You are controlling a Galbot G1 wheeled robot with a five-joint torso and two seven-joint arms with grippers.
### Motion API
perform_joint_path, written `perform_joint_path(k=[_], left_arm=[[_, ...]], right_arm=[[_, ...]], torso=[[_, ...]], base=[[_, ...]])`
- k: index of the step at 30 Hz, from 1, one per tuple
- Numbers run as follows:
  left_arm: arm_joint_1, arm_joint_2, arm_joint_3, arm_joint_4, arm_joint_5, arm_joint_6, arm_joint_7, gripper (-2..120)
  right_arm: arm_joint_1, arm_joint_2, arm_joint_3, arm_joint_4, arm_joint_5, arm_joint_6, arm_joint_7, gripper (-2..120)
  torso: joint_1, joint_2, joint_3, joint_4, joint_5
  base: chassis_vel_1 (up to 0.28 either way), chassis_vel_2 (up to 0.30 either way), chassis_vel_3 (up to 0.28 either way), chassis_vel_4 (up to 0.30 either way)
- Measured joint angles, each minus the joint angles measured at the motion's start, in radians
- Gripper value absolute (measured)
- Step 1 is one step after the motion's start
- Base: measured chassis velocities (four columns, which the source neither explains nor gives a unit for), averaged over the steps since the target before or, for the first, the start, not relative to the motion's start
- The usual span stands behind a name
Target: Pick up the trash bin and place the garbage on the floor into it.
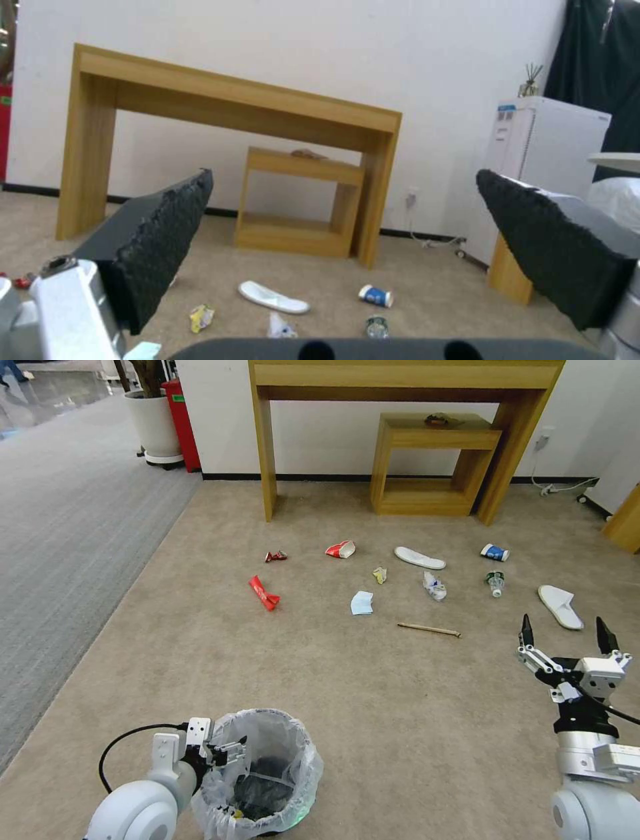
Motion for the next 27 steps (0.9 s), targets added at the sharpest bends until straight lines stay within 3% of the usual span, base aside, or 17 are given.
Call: perform_joint_path(k=[8,27], left_arm=[[-0.026,0.003,0.001,0.062,0.033,-0.007,-0.002,100],[-0.029,-0.009,0.012,0.094,0.047,-0.005,-0.003,97]], right_arm=[[-0.008,0.003,0.005,-0.002,-0.001,0.008,-0.001,100],[-0.003,0.0,0.004,-0.007,0.0,0.012,-0.002,100]], torso=[[0.0,0.0,0.0,0.0,0.0004],[0.0,0.0,0.0,0.0001,0.0006]], base=[[0.0,0.0,0.0,0.0],[0.0,0.0,0.0,0.0]])
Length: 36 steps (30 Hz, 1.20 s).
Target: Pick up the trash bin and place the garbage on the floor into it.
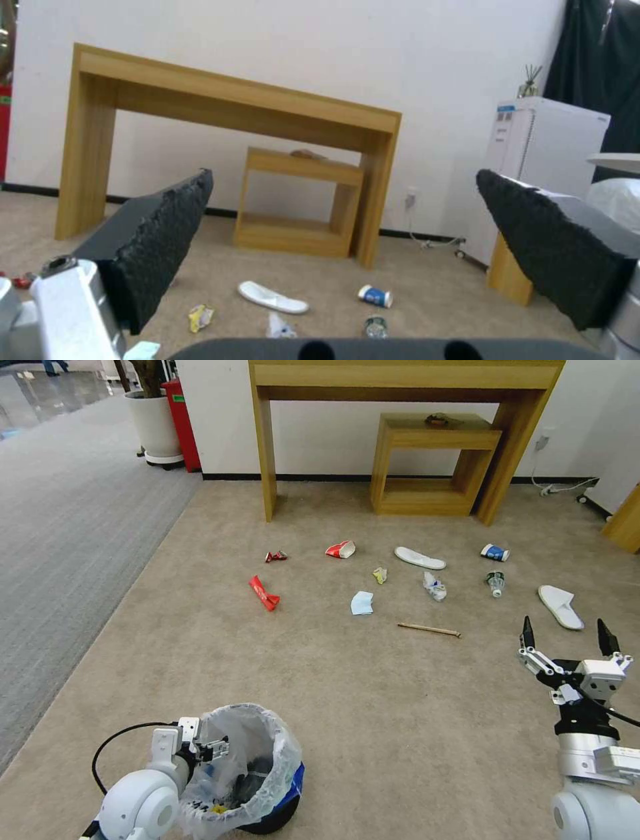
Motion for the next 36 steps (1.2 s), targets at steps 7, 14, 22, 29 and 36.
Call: perform_joint_path(k=[7,14,22,29,36], left_arm=[[0.006,-0.004,0.007,-0.015,0.0,-0.001,0.0,76],[0.015,-0.002,0.01,-0.029,-0.002,0.0,0.0,54],[0.028,0.003,0.009,-0.048,-0.01,0.001,0.002,24],[0.034,0.011,0.005,-0.06,-0.035,0.003,0.0,9],[0.035,0.007,-0.008,-0.066,-0.065,0.006,-0.012,5]], right_arm=[[-0.001,0.001,0.0,0.0,0.0,0.001,0.0,100],[0.0,0.002,0.0,0.0,0.0,0.003,0.0,100],[0.002,0.002,-0.001,-0.001,-0.001,0.004,0.0,100],[0.004,0.002,-0.003,-0.003,-0.004,0.005,0.0,100],[0.006,0.001,-0.003,-0.004,-0.004,0.005,0.005,100]], torso=[[0.0,0.0,0.0,0.0,0.0],[0.0,0.0,0.0,-0.0001,-0.0004],[0.0,0.0,0.0,-0.0002,-0.0006],[0.0,0.0,0.0,-0.0002,-0.0006],[0.0,0.0,0.0,-0.0002,-0.001]], base=[[0.0,0.0,0.0,0.0],[0.0,0.0,0.0,0.0],[0.0,0.0,0.0,0.0],[0.0,0.0,0.0,0.0],[0.0,0.0,0.0,0.0]])
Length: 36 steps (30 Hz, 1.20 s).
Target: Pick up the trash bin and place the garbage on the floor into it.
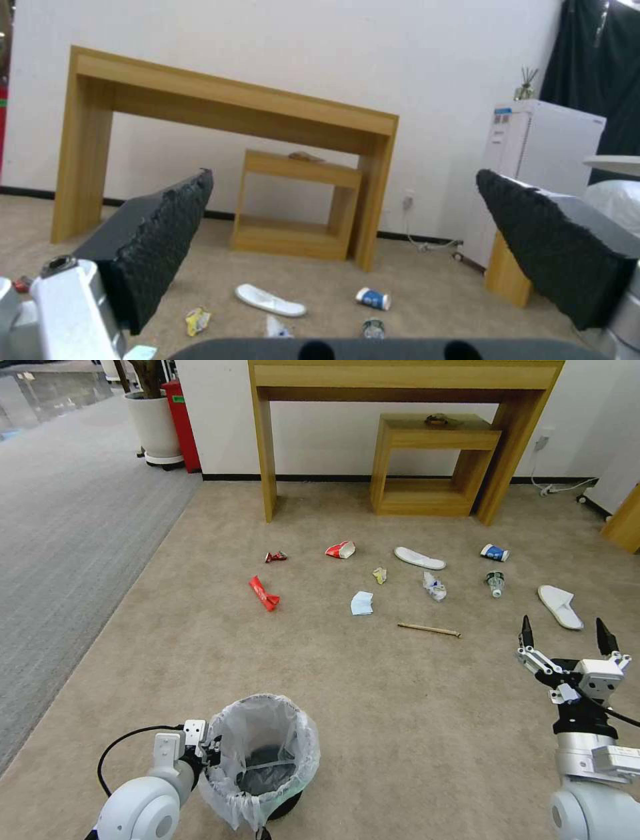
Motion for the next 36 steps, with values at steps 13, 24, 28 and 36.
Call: perform_joint_path(k=[13,24,28,36], left_arm=[[0.014,-0.035,-0.084,-0.059,-0.063,0.006,-0.019,0],[0.0,-0.094,-0.214,-0.15,-0.206,0.001,-0.071,0],[-0.009,-0.104,-0.253,-0.18,-0.255,0.0,-0.096,0],[-0.051,-0.183,-0.355,-0.229,-0.42,-0.001,-0.182,0]], right_arm=[[0.002,-0.004,-0.012,0.006,0.034,-0.007,0.046,100],[0.016,-0.018,-0.01,0.002,0.054,-0.033,0.056,100],[0.017,-0.02,-0.013,0.001,0.06,-0.035,0.05,100],[0.021,-0.019,-0.022,-0.004,0.074,-0.017,0.033,100]], torso=[[0.0,0.0,0.0,0.0001,0.0004],[0.0,0.0,0.0,0.0001,0.0006],[0.0,0.0,0.0,0.0001,0.0006],[0.0,0.0,0.0,0.0001,0.0006]], base=[[0.0,0.0,0.0,0.0],[0.0,0.0,0.0,0.0],[0.0,0.0,0.0,0.0],[0.0,0.0,0.0,0.0]])
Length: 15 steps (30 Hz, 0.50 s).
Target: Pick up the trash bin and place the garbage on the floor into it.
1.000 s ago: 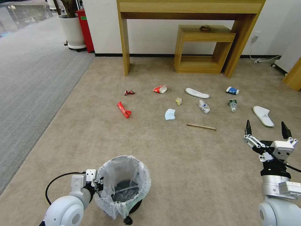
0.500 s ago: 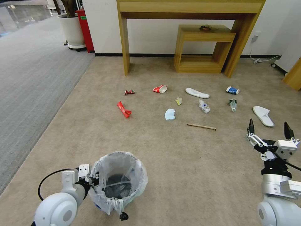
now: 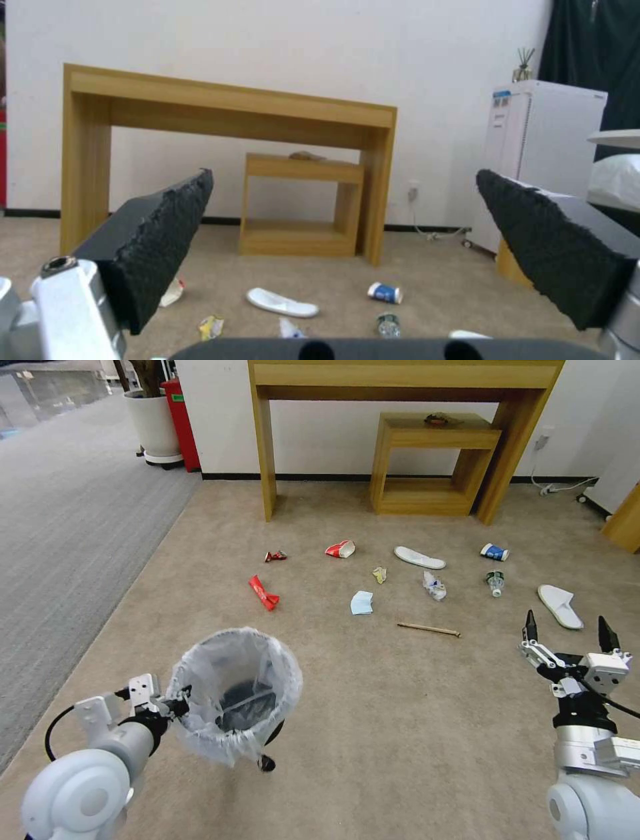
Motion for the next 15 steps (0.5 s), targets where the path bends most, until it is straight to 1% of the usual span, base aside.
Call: perform_joint_path(k=[1,4,5,7,10,15], left_arm=[[0.0,0.0,0.0,0.0,0.0,0.0,0.0,0],[-0.02,-0.044,-0.052,-0.016,-0.087,0.0,-0.046,0],[-0.02,-0.044,-0.052,-0.016,-0.087,0.0,-0.046,0],[-0.029,-0.062,-0.09,-0.028,-0.135,-0.001,-0.077,0],[-0.024,-0.059,-0.116,-0.037,-0.157,-0.001,-0.091,0],[-0.002,-0.027,-0.169,-0.048,-0.191,-0.001,-0.112,0]], right_arm=[[0.0,0.0,0.0,0.0,0.0,0.0,0.0,100],[0.0,0.0,0.0,-0.003,0.007,0.004,-0.003,100],[0.0,0.0,0.0,-0.003,0.007,0.004,-0.003,100],[0.001,0.001,0.0,-0.006,0.008,0.008,-0.004,100],[0.003,0.001,-0.001,-0.009,0.008,0.016,-0.009,100],[0.009,0.004,-0.001,-0.012,0.008,0.023,-0.015,100]], torso=[[0.0,0.0,0.0,0.0,0.0],[0.0,0.0,0.0,0.0,0.0],[0.0,0.0,0.0,0.0,0.0],[0.0,0.0,0.0,0.0,0.0],[0.0,0.0,0.0,0.0,0.0],[0.0,0.0,0.0,0.0,-0.0001]], base=[[0.0,0.0,0.0,0.0],[0.0,0.0,0.0,0.0],[0.0,0.0,0.0,0.0],[0.0,0.0,0.0,0.0],[0.0,0.0,0.0,0.0],[0.0,0.0,0.0,0.0]])
